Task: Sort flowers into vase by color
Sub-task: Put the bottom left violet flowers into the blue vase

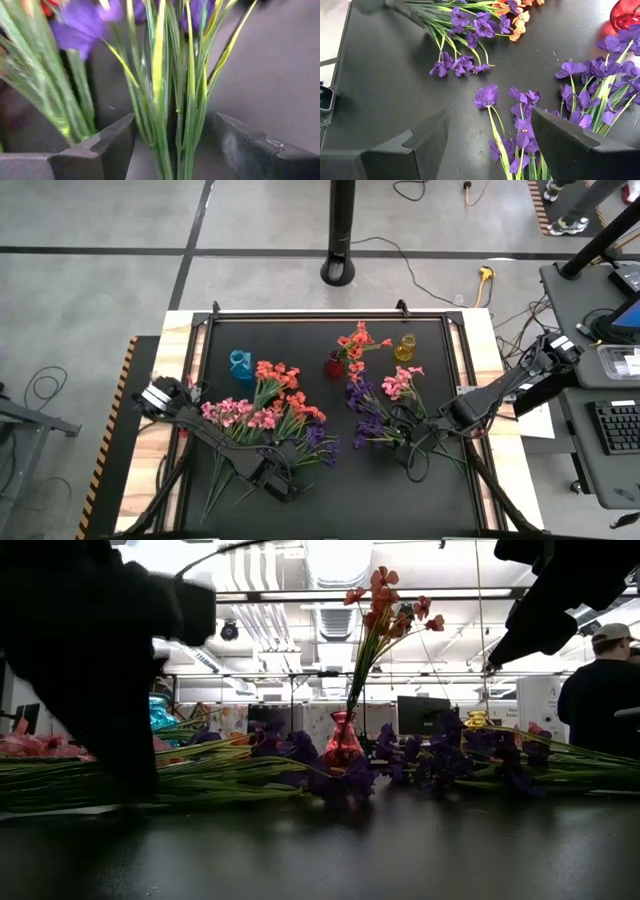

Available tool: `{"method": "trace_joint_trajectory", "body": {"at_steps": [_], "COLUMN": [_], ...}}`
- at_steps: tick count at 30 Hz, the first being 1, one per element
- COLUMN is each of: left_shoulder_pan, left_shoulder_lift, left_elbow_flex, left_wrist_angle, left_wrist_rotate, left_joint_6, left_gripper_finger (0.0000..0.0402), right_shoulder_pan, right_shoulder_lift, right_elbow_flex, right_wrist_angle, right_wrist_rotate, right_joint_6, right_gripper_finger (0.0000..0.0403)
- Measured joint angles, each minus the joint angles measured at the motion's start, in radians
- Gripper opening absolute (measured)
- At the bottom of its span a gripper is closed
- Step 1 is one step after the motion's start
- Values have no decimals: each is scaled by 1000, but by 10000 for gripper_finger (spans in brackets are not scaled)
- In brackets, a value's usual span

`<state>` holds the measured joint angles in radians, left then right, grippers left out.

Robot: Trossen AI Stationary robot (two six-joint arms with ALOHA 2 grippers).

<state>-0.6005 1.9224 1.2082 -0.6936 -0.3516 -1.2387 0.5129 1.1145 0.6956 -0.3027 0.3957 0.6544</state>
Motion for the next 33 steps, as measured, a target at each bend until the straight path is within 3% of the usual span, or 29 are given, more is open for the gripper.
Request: {"method": "trace_joint_trajectory", "body": {"at_steps": [5,9,13,19,27,33], "left_shoulder_pan": [-2,-3,-2,-2,-8,-27], "left_shoulder_lift": [82,123,136,131,103,-25], "left_elbow_flex": [87,173,215,216,270,332], "left_wrist_angle": [-40,-135,-213,-207,-259,-441], "left_wrist_rotate": [-9,-22,-25,-28,-34,-193], "left_joint_6": [32,51,56,55,109,122], "left_gripper_finger": [248,216,145,17,3,1], "right_shoulder_pan": [0,0,0,0,0,2], "right_shoulder_lift": [0,0,0,0,0,0], "right_elbow_flex": [0,-1,-1,-1,-1,-1], "right_wrist_angle": [-1,-2,-2,-4,-9,-23], "right_wrist_rotate": [0,0,0,0,-3,-4], "right_joint_6": [0,0,0,-3,-9,-14], "right_gripper_finger": [268,272,269,265,268,261]}}
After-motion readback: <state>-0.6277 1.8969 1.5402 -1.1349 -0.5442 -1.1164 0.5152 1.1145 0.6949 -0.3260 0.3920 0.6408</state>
